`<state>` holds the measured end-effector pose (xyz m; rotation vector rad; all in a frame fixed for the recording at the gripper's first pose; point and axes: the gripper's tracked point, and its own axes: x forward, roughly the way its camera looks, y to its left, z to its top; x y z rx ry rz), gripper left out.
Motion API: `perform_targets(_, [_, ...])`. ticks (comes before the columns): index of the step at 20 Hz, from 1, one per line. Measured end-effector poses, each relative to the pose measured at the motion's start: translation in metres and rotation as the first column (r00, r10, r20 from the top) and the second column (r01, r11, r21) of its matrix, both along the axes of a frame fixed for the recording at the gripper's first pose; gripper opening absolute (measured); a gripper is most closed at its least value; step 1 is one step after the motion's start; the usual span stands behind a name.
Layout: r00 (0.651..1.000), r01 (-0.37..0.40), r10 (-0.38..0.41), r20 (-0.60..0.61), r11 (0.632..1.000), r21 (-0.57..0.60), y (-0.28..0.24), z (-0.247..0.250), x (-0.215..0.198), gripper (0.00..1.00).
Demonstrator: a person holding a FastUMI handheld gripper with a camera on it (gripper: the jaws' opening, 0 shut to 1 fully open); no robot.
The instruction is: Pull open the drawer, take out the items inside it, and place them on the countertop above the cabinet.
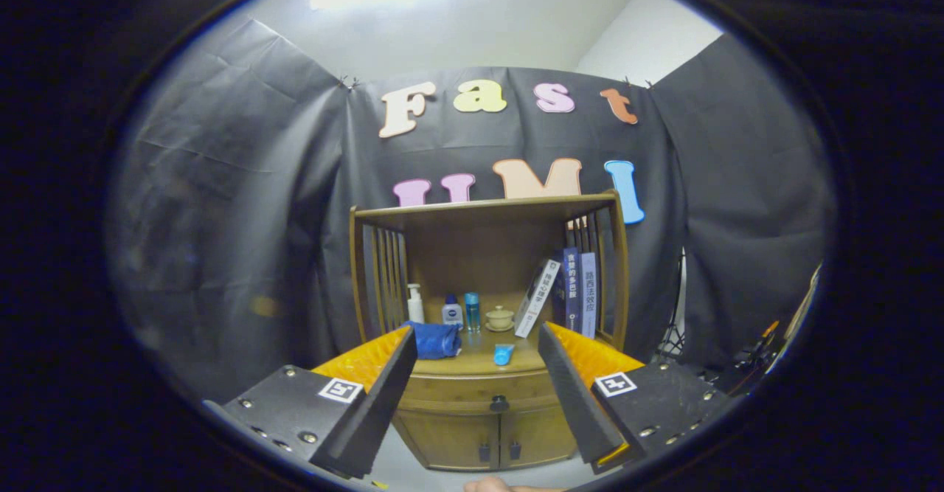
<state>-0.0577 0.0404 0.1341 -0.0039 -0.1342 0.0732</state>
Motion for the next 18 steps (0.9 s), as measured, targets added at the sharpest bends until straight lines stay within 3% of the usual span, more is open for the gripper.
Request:
perform_targets(6, [1.0,0.005,-0.005,-0.002,0.998,-0.061,-0.004,-0.02,-0.007,0.99])
perform_targets(18, [0.999,0.0,-0.001,-0.038,0.999,-0.033,-0.009,-0.041,0.0,0.99])
